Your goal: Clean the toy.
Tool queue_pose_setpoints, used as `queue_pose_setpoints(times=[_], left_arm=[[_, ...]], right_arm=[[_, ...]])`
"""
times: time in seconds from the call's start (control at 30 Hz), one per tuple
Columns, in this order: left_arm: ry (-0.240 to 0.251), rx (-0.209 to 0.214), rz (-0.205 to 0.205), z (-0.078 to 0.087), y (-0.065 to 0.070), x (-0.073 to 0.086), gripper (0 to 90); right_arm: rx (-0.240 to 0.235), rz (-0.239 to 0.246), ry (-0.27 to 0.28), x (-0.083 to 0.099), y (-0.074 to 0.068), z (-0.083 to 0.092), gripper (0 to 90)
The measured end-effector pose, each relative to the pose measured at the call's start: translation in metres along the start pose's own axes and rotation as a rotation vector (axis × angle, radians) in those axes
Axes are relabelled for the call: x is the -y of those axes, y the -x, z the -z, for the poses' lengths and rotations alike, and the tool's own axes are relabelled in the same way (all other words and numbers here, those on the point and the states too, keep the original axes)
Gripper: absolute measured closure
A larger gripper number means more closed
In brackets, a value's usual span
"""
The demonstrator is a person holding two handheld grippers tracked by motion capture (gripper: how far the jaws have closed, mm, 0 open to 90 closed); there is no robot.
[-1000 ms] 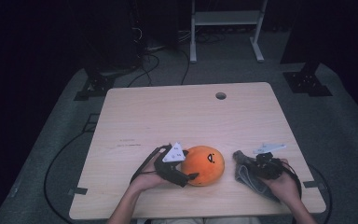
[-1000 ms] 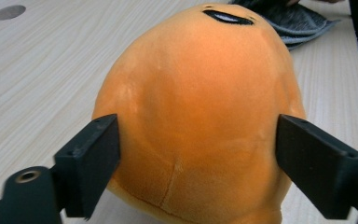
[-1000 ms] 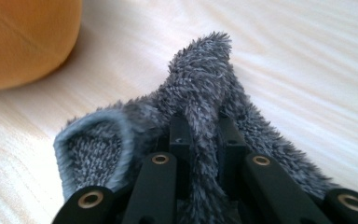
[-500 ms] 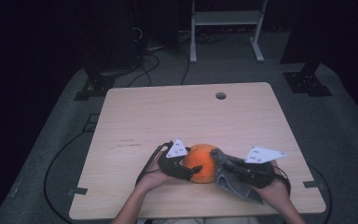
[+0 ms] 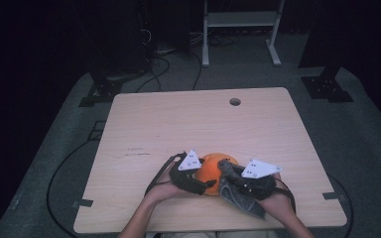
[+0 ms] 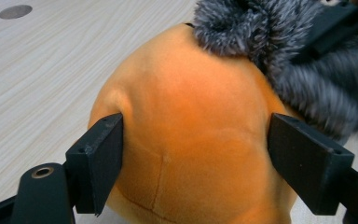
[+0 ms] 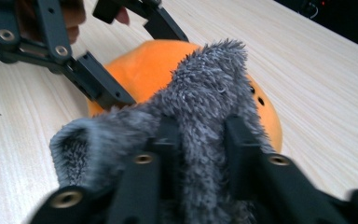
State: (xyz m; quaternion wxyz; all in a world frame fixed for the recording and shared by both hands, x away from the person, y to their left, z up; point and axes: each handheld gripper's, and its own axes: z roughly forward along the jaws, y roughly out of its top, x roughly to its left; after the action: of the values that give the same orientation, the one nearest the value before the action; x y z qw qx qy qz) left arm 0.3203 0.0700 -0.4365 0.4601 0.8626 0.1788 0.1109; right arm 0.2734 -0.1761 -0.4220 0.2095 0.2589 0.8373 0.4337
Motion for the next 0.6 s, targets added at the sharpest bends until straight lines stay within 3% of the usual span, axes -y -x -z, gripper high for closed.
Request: queue_pose_setpoints(times=[0.1,0.17,0.4,0.5,0.6], left_arm=[[0.008,-0.010,0.021,0.001,-0.002,0.000,21.6],[0.015,-0.006,0.034,0.001,-0.003,0.001,21.8],[0.016,-0.020,0.052,0.000,-0.004,0.003,21.3],[0.028,-0.030,0.061,-0.002,-0.003,0.002,20.6],[0.036,-0.041,0.069,-0.005,-0.002,0.002,20.1]], right_arm=[[0.003,-0.014,-0.008,0.005,0.006,0.002,75.5],[0.001,-0.048,-0.007,0.010,0.013,0.004,76.0],[0.074,-0.127,-0.067,0.029,0.035,0.014,77.1],[0.039,-0.137,-0.010,0.024,0.032,0.022,77.1],[-0.016,-0.094,0.045,0.010,0.016,0.022,77.1]])
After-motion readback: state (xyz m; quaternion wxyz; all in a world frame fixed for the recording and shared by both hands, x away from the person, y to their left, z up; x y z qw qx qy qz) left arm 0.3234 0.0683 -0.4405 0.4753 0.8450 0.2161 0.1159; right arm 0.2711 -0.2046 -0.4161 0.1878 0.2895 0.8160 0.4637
